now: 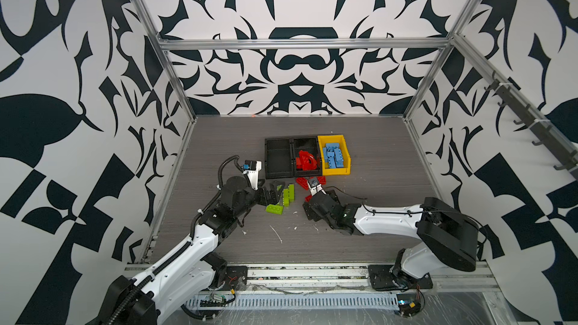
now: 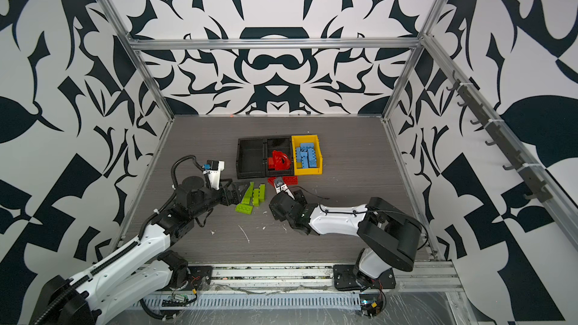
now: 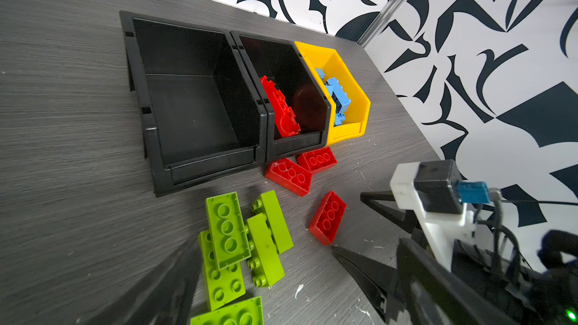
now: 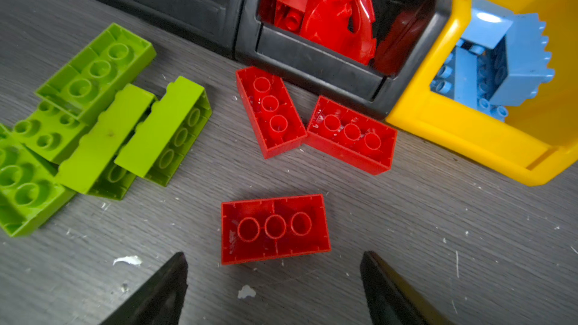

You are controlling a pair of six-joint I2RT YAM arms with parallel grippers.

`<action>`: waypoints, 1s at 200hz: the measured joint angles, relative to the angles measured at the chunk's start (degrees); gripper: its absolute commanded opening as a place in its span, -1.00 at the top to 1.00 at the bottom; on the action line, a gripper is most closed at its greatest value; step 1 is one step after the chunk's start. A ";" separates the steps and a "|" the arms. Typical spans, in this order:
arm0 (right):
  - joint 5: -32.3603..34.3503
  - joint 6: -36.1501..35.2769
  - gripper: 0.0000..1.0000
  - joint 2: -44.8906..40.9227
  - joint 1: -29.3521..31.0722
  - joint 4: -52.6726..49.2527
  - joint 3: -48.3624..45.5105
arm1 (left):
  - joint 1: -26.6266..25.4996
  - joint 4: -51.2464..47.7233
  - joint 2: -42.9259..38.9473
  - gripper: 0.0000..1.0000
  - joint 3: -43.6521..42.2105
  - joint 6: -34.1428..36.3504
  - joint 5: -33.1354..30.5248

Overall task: Sort the legos into containers by color
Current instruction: 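Lower the right gripper onto the nearest red 2x4 brick and grasp it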

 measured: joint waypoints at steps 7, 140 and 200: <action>0.07 0.00 -0.83 0.57 0.00 0.02 0.22 | 0.00 0.00 0.00 -1.00 0.00 0.00 0.00; -3.26 -0.02 -0.66 9.49 -4.48 3.98 3.63 | 0.00 0.00 0.00 -1.00 0.00 0.00 0.00; -4.44 -0.02 -0.29 10.73 -4.39 6.34 3.98 | 0.00 0.00 0.00 -1.00 0.00 0.00 0.02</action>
